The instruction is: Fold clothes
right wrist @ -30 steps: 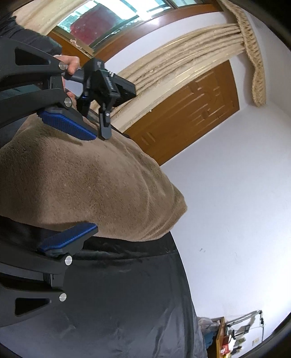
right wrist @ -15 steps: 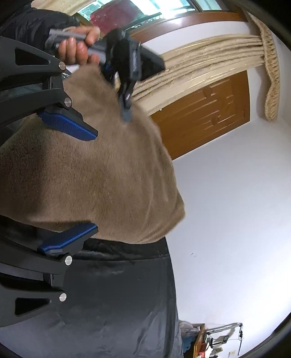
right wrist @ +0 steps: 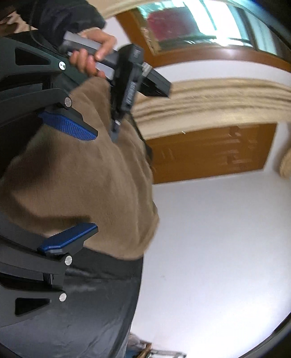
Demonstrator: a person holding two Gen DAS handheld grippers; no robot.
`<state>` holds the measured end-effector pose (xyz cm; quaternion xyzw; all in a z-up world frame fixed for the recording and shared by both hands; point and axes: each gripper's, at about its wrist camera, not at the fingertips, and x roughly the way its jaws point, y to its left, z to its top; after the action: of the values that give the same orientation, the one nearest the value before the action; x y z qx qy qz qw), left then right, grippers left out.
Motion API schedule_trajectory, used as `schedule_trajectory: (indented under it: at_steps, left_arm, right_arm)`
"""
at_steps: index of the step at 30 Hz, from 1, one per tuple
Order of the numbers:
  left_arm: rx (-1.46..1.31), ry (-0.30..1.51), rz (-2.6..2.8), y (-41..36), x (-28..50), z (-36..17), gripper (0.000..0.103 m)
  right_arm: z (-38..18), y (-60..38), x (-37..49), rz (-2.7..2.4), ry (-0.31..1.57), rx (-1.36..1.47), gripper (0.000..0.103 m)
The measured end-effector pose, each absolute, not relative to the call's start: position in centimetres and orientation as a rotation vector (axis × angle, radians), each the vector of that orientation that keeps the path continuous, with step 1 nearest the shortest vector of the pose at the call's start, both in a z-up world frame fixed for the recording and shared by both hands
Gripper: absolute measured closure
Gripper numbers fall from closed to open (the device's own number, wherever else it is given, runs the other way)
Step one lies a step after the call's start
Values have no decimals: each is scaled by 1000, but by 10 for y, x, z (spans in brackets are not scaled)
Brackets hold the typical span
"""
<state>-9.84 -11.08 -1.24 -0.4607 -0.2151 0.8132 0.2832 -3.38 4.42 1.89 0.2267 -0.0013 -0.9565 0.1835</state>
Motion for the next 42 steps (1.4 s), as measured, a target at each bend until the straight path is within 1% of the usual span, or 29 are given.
schedule_trajectory:
  at_steps: [2,3,8,12,14,16,19,23,27,30,37,42]
  left_arm:
    - [-1234,-569,2185,-111,-101,-12,61]
    - [-1234,-568,2188,-112,-102,-13,60]
    - [-1234,-588,2218,-126,-100,-9,47]
    - [-1171,-493,2343,-119,-84,13,37]
    - [-1097,-478,2359,-119,-68,30,29]
    - [-1037,-469,2351,-116,-55,43,23]
    - [-996,-441,2318,-104,-39,51,22]
    - [-1045,-424,2264,-91,-34,31,22]
    - [-1097,-428,2315,-89,-45,2,22]
    - [-1086,-425,2333,-89,-50,-4,22]
    - [-1113,-339,2370,-71,-55,-10,22]
    - [-1106,-427,2341,-82,-55,3,22]
  right_arm:
    - [14,38,-38,-2701,51,686,25]
    - [13,38,-40,-2698,56,710,25]
    - [5,43,-56,-2653,-6,848,19]
    - [2,43,-58,-2649,-14,874,16]
    - [2,43,-57,-2648,-23,872,16]
    - [2,44,-57,-2647,-32,870,16]
    - [1,45,-56,-2645,-45,868,15]
    - [1,47,-55,-2642,-75,862,12]
    - [1,47,-56,-2642,-80,864,11]
    - [2,45,-57,-2642,-73,865,11]
    - [2,40,-58,-2644,-49,872,7]
    - [2,40,-59,-2640,-57,875,5]
